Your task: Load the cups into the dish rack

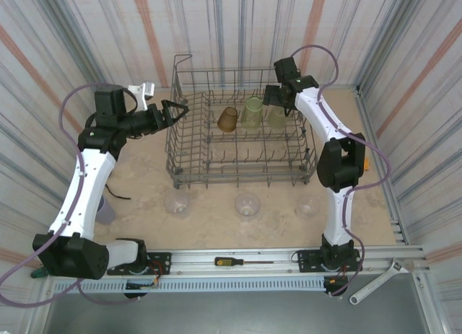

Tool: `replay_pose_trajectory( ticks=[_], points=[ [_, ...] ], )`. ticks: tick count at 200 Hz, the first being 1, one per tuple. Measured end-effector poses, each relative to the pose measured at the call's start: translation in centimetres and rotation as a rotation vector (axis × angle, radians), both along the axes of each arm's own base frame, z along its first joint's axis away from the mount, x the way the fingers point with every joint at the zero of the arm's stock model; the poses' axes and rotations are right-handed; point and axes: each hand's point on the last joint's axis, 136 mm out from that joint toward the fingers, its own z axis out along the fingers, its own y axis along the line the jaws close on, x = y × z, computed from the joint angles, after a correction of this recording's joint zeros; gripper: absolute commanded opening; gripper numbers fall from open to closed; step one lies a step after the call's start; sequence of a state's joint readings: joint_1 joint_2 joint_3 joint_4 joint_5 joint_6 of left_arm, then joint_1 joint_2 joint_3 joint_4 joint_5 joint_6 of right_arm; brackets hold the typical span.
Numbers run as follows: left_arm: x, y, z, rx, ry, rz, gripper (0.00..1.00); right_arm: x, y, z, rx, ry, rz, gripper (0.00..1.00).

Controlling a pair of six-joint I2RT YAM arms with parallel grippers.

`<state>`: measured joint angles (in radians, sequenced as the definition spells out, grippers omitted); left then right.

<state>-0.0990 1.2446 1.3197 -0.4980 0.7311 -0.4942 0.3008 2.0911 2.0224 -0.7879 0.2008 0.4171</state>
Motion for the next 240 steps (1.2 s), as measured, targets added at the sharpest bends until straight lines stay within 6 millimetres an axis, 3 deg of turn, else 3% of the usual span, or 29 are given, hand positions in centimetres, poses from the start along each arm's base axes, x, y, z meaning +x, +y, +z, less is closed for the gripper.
replay_pose_trajectory(
  ticks=[45,107,240],
  points=[
    [-0.1,0.0,-0.3,0.0,0.006,0.0,0.99,-1.4,-1.5,0.7,0.035,0.003,-0.027,0.99],
    [-0.4,0.4,-1.3,0.017,0.037,0.022,0.99,-3.8,-1.1,3.1,0.111,-0.041,0.008,0.99],
    [-1.3,2.8,-3.4,0.135,0.105,0.147,0.99,-12.3,-0.5,5.3,0.268,-0.175,0.08,0.99]
  ],
)
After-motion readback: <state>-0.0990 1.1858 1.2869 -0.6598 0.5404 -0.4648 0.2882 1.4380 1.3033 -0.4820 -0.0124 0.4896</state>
